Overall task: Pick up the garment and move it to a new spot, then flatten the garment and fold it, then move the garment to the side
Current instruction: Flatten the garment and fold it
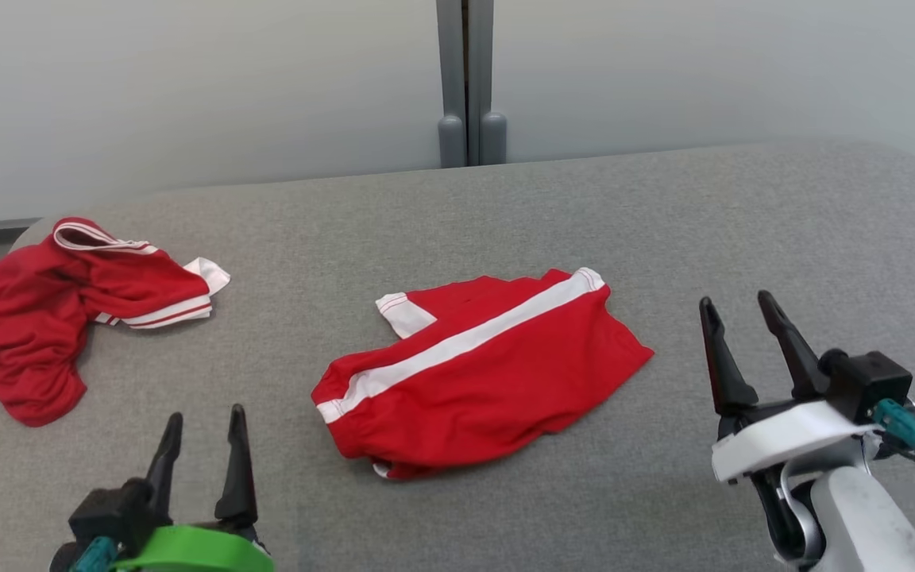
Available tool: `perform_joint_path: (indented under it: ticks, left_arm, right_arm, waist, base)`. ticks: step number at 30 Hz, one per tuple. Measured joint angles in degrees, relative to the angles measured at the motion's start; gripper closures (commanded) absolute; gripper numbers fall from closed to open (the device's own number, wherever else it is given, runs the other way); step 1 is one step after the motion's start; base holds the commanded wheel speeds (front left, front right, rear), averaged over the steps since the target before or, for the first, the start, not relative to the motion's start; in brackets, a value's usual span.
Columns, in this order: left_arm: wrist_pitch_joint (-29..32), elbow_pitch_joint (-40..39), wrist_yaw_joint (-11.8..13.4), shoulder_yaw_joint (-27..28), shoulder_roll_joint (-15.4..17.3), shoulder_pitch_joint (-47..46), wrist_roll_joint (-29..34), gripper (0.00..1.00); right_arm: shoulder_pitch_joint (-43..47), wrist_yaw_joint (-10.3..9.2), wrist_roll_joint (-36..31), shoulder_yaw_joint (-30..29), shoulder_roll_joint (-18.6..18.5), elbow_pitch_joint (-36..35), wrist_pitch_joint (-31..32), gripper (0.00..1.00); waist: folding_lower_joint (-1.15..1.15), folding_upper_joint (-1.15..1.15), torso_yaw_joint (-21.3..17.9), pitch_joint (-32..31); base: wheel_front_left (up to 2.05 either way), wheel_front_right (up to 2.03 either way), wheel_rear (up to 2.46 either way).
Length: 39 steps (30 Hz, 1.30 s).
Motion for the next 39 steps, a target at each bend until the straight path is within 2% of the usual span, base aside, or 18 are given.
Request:
perform_joint_path:
  ticks: [2, 6, 11, 18, 28, 39]
  left_arm:
    - [3.45, 0.00, -0.69, -0.97, -0.48, -0.99, -2.72, 0.00]
    - [13.40, -1.27, -1.91, -4.01, -0.74, -3.49, -8.79, 0.00]
    - [25.40, -4.13, -2.43, -8.38, -1.21, -6.34, -18.44, 0.00]
    - [35.43, -5.15, -2.48, -11.43, -0.85, -11.27, -23.93, 0.00]
    - [41.03, -4.99, -2.64, -15.28, -0.70, -14.90, -27.97, 0.00]
    - [40.88, -2.89, -2.66, -16.42, -0.57, -16.99, -30.54, 0.00]
  right_arm:
    - [-2.54, 0.00, 1.72, 1.44, -1.16, 2.49, 0.09, 0.00]
    - [-10.00, 0.00, 5.78, 5.98, -5.41, 7.72, 5.66, 0.00]
    - [-19.70, 0.00, 11.39, 10.14, -10.72, 13.43, 14.59, 0.00]
    - [-30.83, 0.00, 21.03, 18.29, -16.04, 21.32, 29.31, 0.00]
    - [-39.89, -0.01, 30.78, 28.52, -19.74, 28.20, 42.10, 0.00]
    - [-42.08, 0.00, 40.18, 36.21, -20.82, 28.07, 45.67, 0.00]
  waist:
    - [0.00, 0.00, 0.64, 0.38]
    - [0.00, 0.00, 1.93, 2.07]
    - [0.00, 0.00, 4.25, 4.95]
    - [0.00, 0.00, 7.61, 9.64]
    - [0.00, 0.00, 11.82, 15.49]
    - [0.00, 0.00, 13.09, 18.00]
  base:
    - [0.00, 0.00, 0.00]
    - [0.00, 0.00, 0.00]
    - [0.00, 0.00, 0.00]
    - [0.00, 0.00, 0.00]
    - [0.00, 0.00, 0.00]
    - [0.00, 0.00, 0.00]
